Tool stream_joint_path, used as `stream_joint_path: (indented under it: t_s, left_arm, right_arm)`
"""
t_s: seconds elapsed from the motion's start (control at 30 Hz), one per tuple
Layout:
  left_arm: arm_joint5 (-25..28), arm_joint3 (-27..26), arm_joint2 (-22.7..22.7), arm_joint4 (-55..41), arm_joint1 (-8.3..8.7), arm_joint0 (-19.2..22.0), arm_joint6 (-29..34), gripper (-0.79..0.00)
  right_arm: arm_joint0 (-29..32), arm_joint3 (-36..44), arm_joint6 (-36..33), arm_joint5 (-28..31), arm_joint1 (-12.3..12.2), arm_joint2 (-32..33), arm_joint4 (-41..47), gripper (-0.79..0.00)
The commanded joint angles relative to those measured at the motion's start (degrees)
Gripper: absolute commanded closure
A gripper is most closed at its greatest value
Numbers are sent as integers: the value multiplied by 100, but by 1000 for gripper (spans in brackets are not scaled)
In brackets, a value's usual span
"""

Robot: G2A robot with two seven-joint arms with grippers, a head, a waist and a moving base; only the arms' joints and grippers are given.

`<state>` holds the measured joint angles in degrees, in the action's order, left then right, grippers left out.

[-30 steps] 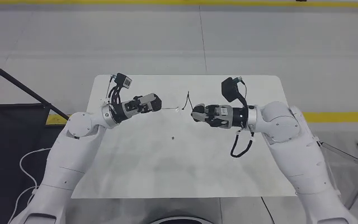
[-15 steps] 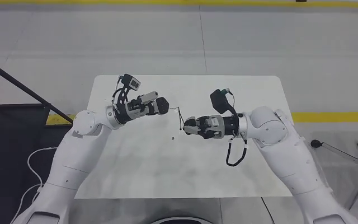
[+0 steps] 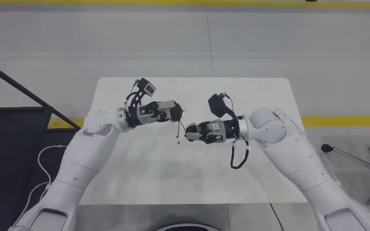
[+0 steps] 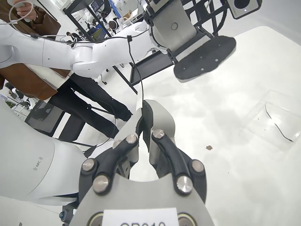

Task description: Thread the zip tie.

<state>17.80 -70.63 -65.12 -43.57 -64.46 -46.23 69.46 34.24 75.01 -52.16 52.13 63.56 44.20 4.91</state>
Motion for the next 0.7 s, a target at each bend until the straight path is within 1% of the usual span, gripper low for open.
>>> stream_joint_path:
  t_s: [0.0,0.17,0.43,0.53,0.6,0.67]
  left_arm:
    - [4,27,12,-9,-8,11,49,-262]
    - [-29,99,48,-45,-29,38,192,-249]
    - [-12,179,55,-120,-62,73,289,-277]
    - [-11,185,63,-121,-72,80,316,-268]
    - [-11,187,68,-113,-79,82,328,-225]
    - [-11,192,68,-106,-84,84,341,-215]
  right_arm:
    - [-74,-82,17,17,-13,-85,63,0]
    - [-235,-238,31,31,-46,-296,206,0]
    - [-395,-366,64,64,-92,-545,352,0]
    - [-428,-394,84,84,-107,-630,409,0]
    - [-451,-416,101,101,-116,-679,430,0]
    - [-475,-432,118,118,-126,-720,449,0]
